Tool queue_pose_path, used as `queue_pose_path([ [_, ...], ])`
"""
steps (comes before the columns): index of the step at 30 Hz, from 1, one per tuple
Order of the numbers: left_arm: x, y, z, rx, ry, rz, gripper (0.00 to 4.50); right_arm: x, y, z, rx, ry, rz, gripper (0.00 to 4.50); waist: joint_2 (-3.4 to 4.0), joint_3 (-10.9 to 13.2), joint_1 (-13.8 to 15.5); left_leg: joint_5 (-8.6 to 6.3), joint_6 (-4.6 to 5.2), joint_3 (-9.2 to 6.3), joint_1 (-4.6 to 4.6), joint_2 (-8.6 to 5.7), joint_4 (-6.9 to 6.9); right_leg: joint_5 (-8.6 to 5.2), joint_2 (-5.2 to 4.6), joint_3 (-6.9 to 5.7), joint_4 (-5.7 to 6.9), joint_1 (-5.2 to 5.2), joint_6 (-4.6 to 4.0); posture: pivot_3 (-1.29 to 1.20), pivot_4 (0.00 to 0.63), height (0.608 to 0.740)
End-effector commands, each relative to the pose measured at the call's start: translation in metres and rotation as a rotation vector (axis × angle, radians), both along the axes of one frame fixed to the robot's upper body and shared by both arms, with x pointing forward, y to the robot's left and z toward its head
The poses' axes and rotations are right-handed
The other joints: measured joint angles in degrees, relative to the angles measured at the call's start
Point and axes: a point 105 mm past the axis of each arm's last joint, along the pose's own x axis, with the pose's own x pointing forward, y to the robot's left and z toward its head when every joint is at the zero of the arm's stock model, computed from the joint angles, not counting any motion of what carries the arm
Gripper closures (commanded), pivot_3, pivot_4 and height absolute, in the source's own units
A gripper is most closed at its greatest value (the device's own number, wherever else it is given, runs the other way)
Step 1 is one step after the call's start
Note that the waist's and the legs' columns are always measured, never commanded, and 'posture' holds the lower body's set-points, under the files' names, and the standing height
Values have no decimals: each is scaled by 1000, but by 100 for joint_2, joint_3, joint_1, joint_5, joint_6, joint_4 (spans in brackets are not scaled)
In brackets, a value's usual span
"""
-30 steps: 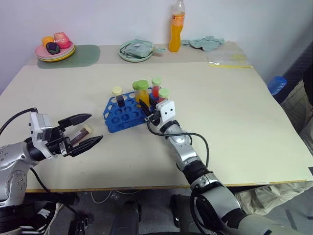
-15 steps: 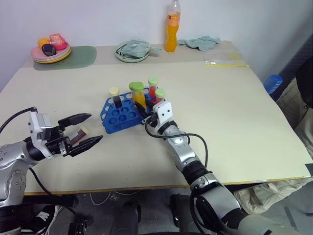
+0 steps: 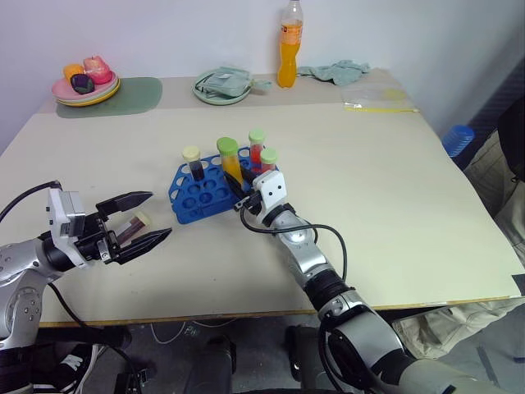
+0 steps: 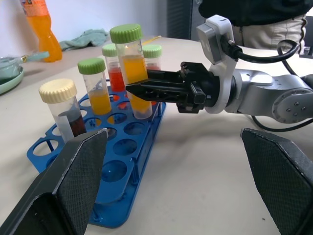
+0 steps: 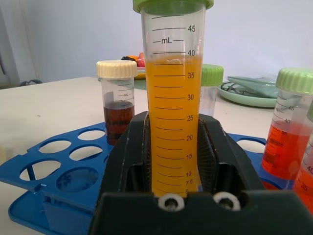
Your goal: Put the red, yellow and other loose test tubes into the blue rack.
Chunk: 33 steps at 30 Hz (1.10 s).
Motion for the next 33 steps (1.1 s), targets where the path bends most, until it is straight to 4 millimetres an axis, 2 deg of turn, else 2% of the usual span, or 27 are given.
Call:
queue_pose_path([
  [1,-4,1,13,20,-49,2,0,-6,23,17,66,-18,42,3717,0,0,0,0,0,0,0,0,0,0,0,0,0,0,0,0,150,740],
  [7,-5,1,14,18,-50,3,0,-1,19,14,50,-15,23,3717,0,0,2,0,0,0,5,0,-1,-1,0,0,2,3,-1,0,150,740],
  [14,-5,2,14,22,-51,6,0,-4,23,11,57,-1,47,3717,0,0,0,0,0,0,14,0,-2,-1,0,1,2,11,-2,0,150,740],
  [16,-5,2,14,23,-51,7,0,-5,24,8,56,13,63,2696,0,0,0,0,0,0,14,0,-1,-1,0,2,2,12,-2,0,150,740],
  [20,-5,3,15,24,-54,9,0,-6,23,2,37,23,66,938,2,1,-1,0,0,0,14,0,-2,-1,1,2,2,12,-2,0,150,740],
  [21,-5,3,15,23,-55,9,0,-6,23,1,34,21,63,339,1,1,-1,0,0,0,14,0,-2,-1,1,2,2,12,-2,0,150,740],
  [22,-5,3,15,21,-54,10,0,-6,23,1,31,19,62,29,1,1,-1,0,0,0,15,0,-2,-1,1,2,2,12,-2,0,150,740],
  [27,-5,3,14,21,-50,12,0,-5,19,10,32,-12,47,29,1,1,0,0,0,0,14,0,-2,-1,1,2,1,12,-2,0,150,740],
  [30,-6,3,13,26,-45,14,0,-13,14,15,17,-43,102,29,3,2,0,0,0,0,14,0,-2,-1,1,2,2,11,-2,0,150,740],
  [33,-9,8,14,42,-41,31,0,-30,-13,14,-46,-43,205,29,2,1,14,0,0,-2,12,1,-5,-3,0,2,0,11,0,0,150,740],
])
